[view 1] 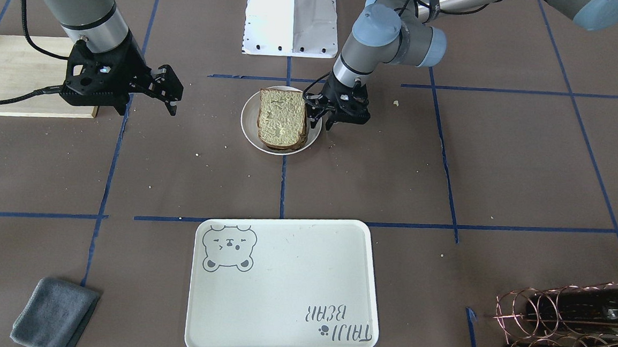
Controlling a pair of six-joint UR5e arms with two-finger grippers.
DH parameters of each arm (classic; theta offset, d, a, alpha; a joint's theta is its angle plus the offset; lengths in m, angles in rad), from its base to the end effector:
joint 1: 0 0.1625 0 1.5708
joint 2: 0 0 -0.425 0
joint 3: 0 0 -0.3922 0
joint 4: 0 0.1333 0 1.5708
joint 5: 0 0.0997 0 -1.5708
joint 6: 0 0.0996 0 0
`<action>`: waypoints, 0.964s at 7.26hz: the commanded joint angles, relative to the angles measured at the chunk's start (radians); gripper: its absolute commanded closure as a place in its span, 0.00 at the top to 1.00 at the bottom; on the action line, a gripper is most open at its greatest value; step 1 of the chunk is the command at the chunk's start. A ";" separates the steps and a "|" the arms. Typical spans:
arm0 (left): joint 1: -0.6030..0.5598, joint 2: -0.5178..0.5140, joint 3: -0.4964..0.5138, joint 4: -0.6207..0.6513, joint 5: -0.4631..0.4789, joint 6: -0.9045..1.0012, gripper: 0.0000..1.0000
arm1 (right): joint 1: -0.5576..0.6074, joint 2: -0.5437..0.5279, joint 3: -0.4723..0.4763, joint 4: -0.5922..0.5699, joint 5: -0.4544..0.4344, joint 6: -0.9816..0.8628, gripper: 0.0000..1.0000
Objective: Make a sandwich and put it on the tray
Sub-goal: 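Raise the right gripper away while the left gripper reaches the plate rim, then grasp the plate rim with the left gripper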
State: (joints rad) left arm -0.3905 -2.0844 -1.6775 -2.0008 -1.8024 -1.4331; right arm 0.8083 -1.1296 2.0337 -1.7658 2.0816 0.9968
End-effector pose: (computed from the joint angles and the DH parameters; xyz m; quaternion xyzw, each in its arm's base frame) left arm 0.5698 -0.3540 0.2664 0.0335 0.5068 -0.0509 0.8599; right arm -0.3230 -0.4607 0.2396 0.0316 -0.4098 0.0190 0.9114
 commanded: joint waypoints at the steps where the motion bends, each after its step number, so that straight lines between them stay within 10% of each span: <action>1: 0.002 0.000 0.001 -0.001 0.000 0.000 0.33 | 0.000 -0.001 0.000 -0.001 0.000 0.000 1.00; 4: 0.013 -0.008 0.004 -0.001 0.000 -0.001 0.33 | 0.003 -0.001 0.000 0.000 0.000 0.000 1.00; 7: 0.015 -0.016 0.005 -0.007 -0.002 -0.041 0.00 | 0.003 0.001 0.000 0.000 0.003 0.002 1.00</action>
State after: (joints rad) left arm -0.3765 -2.0971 -1.6698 -2.0038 -1.8030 -1.4517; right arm 0.8114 -1.1302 2.0341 -1.7656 2.0824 0.9975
